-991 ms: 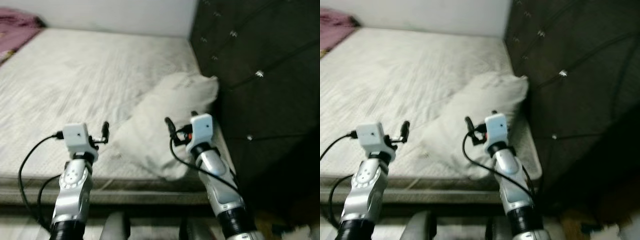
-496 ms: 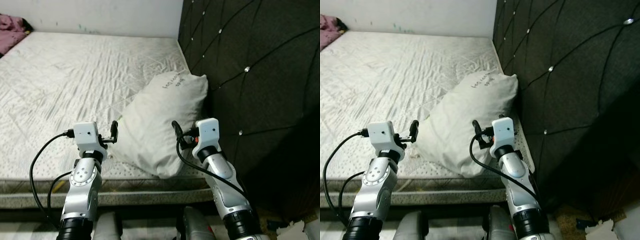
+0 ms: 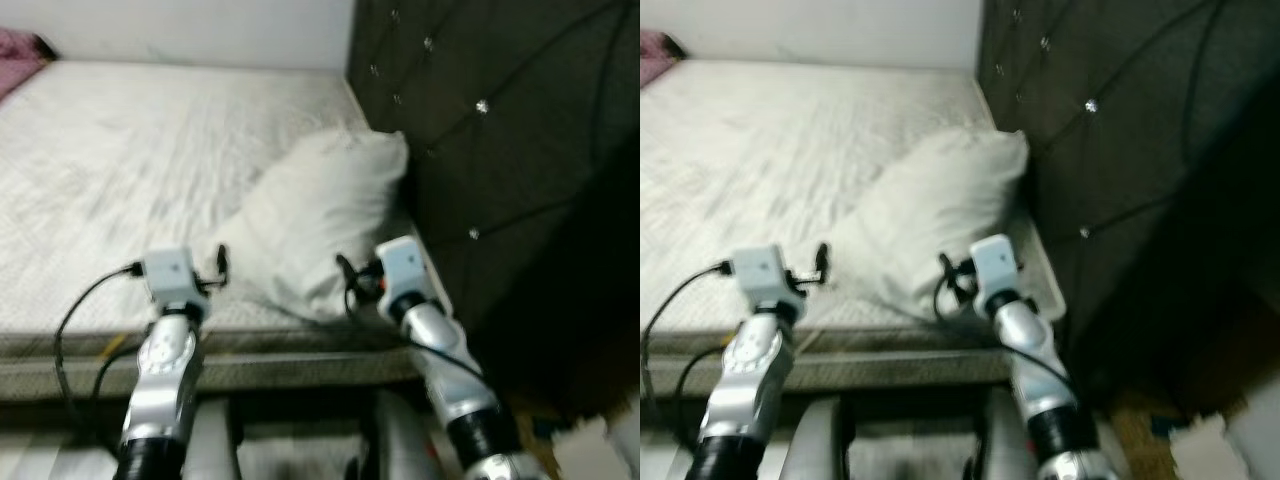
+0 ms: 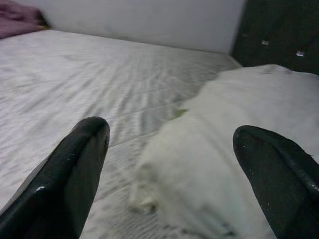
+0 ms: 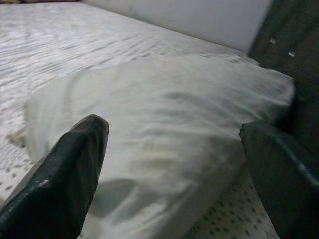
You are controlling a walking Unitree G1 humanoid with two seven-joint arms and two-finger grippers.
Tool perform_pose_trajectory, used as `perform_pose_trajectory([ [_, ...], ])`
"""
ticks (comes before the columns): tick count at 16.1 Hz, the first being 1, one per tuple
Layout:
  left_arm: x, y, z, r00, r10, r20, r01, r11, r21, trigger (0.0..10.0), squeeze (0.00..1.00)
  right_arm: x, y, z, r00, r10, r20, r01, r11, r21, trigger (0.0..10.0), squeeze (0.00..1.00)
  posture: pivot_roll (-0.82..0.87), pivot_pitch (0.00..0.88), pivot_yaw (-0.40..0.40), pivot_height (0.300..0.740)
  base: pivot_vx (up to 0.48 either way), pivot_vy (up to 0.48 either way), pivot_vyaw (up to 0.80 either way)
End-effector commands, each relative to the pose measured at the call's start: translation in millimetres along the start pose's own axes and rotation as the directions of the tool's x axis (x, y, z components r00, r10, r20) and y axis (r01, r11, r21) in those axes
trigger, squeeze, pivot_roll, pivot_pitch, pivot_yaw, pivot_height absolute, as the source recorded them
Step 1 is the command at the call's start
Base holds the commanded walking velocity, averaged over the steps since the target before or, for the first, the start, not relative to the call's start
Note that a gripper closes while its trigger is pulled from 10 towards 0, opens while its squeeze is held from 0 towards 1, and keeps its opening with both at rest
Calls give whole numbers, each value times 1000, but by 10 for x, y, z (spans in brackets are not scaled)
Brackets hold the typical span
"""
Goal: Clean up the room
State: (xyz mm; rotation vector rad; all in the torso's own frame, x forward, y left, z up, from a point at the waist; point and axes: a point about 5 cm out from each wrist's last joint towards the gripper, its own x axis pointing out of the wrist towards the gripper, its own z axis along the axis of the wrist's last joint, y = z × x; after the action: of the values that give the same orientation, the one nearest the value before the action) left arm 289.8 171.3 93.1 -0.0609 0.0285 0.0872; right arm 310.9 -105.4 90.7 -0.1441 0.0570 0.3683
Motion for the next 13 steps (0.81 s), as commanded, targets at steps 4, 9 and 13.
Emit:
perform_pose_trajectory([
  [4, -22, 20, -6, 1000, 12, -12, -12, 1000, 6, 10000, 0, 125, 2, 14, 999, -5, -40, 4, 1000, -13, 10000, 0, 41, 0, -39, 575, 0, 0, 0],
  [9, -38, -23, 20, 999, -45, 3, 45, 999, -22, 10000, 0, 119, 1, -9, 999, -10, -36, 10, 1000, 20, 10000, 0, 40, 0, -38, 565, 0, 0, 0],
  [13, -25, -26, 28, 999, -50, 2, 50, 998, -24, 10000, 0, 123, 7, -9, 999, -10, -30, 11, 1000, 17, 10000, 0, 39, 0, -36, 545, 197, 0, 0],
])
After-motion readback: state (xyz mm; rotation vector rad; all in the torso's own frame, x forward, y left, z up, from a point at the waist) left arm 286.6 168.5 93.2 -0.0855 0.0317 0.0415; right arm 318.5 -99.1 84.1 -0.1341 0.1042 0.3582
